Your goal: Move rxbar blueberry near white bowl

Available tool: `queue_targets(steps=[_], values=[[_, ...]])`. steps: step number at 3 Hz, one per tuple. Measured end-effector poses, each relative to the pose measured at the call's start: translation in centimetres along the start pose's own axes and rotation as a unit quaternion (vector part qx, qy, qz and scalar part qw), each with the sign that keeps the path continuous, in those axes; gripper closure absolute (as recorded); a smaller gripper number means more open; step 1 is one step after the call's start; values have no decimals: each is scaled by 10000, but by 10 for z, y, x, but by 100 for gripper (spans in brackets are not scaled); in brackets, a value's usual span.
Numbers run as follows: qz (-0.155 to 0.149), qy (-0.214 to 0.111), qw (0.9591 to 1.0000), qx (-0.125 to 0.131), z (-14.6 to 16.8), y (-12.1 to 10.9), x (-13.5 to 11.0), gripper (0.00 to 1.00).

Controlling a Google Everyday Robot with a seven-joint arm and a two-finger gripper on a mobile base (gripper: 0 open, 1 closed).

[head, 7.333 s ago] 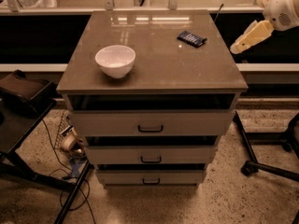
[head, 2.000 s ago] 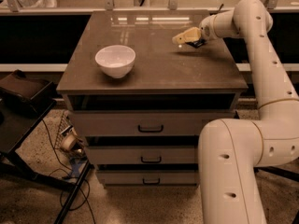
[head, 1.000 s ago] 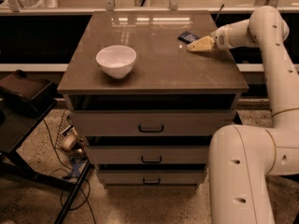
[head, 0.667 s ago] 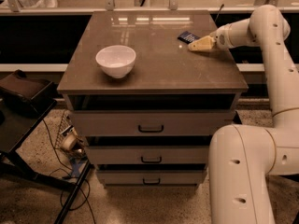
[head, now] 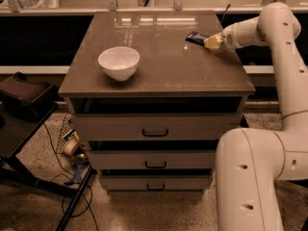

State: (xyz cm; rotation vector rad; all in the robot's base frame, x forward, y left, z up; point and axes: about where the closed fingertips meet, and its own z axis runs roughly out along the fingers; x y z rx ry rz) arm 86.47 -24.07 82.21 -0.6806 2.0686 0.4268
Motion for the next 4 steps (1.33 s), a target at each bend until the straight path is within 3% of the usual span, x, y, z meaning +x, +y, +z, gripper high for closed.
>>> queue_targets(steps=[4], values=[[-1, 2, 10000, -2, 0, 0, -1, 100]])
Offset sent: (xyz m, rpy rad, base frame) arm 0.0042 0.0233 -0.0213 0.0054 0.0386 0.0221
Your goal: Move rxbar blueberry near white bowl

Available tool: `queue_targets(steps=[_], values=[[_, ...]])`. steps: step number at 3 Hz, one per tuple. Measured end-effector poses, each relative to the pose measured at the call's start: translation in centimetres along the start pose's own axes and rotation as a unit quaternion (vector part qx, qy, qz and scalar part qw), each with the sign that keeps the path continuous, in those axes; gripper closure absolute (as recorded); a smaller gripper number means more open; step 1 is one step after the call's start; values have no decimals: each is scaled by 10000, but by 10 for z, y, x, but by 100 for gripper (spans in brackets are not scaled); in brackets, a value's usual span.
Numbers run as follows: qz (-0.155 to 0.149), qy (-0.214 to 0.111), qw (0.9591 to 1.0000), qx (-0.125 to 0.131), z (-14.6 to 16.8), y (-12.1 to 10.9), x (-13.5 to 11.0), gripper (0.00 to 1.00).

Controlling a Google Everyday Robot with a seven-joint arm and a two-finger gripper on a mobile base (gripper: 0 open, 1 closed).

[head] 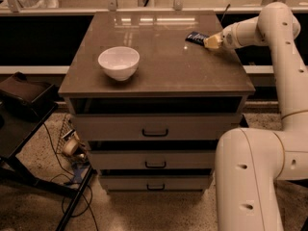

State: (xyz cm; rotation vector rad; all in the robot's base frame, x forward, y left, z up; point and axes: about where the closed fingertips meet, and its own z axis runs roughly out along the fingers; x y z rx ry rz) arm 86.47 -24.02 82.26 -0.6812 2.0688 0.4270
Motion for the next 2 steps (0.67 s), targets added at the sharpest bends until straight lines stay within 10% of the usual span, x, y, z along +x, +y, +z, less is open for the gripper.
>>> queue_targets(steps=[1, 2], values=[[-47, 9, 10000, 7, -2, 2, -4, 100], [-712, 134, 9973, 115, -38, 32, -61, 100]])
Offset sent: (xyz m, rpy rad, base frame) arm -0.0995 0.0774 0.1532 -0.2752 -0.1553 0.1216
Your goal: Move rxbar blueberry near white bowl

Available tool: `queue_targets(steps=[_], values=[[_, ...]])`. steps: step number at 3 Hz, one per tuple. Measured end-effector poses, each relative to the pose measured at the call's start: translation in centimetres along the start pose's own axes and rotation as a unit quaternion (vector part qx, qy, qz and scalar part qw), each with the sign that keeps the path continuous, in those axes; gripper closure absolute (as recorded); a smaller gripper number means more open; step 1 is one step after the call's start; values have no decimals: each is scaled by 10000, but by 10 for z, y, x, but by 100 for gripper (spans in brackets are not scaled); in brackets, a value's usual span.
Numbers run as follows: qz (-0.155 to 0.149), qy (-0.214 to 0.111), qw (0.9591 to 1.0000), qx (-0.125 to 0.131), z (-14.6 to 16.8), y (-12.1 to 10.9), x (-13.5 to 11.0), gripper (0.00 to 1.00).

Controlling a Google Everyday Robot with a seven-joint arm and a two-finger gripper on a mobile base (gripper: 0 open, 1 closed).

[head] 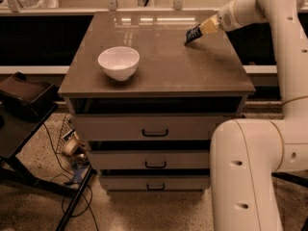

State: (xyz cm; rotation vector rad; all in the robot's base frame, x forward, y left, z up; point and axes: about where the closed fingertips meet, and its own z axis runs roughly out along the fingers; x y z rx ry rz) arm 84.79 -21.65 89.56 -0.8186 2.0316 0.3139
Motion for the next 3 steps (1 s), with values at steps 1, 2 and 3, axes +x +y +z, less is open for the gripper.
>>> queue_targets(steps=[1, 2, 3], values=[[-651, 119, 9972, 360, -45, 21, -65, 100], [-651, 120, 9972, 360, -45, 21, -65, 100], [-347, 147, 9988, 308, -52, 22, -59, 100]])
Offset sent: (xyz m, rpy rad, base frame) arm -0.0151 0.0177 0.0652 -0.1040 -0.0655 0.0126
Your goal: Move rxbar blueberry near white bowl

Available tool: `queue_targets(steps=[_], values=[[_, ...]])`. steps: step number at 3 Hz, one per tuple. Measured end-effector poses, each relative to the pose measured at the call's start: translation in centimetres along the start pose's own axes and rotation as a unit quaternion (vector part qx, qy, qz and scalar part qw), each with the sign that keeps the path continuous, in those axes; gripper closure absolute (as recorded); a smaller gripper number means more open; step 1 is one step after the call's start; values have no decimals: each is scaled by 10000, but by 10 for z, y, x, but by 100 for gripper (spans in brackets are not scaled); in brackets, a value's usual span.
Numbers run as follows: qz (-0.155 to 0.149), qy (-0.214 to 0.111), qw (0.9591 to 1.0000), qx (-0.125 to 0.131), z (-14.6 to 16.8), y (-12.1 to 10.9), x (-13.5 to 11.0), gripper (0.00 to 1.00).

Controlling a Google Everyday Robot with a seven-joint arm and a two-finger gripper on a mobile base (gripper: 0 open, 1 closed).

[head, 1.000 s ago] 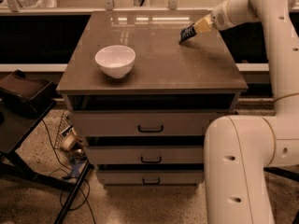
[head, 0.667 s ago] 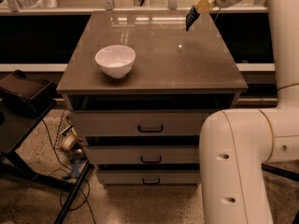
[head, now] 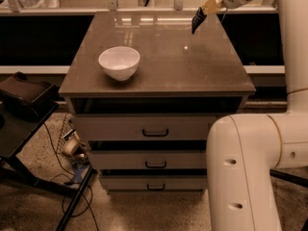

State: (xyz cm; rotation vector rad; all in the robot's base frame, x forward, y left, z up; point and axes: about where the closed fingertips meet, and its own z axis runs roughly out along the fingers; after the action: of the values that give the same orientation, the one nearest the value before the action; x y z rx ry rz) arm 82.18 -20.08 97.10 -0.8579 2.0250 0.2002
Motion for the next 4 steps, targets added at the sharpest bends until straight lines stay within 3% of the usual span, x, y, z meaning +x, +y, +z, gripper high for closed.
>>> queue_targets(steps=[1, 2, 3, 4], values=[[721, 90, 9973, -132, -14, 4, 25, 100], [1783, 604, 9804, -579, 1, 31, 108, 100], [2682, 840, 9557, -878, 6, 58, 165, 100], [2682, 840, 9557, -879, 6, 58, 165, 100]])
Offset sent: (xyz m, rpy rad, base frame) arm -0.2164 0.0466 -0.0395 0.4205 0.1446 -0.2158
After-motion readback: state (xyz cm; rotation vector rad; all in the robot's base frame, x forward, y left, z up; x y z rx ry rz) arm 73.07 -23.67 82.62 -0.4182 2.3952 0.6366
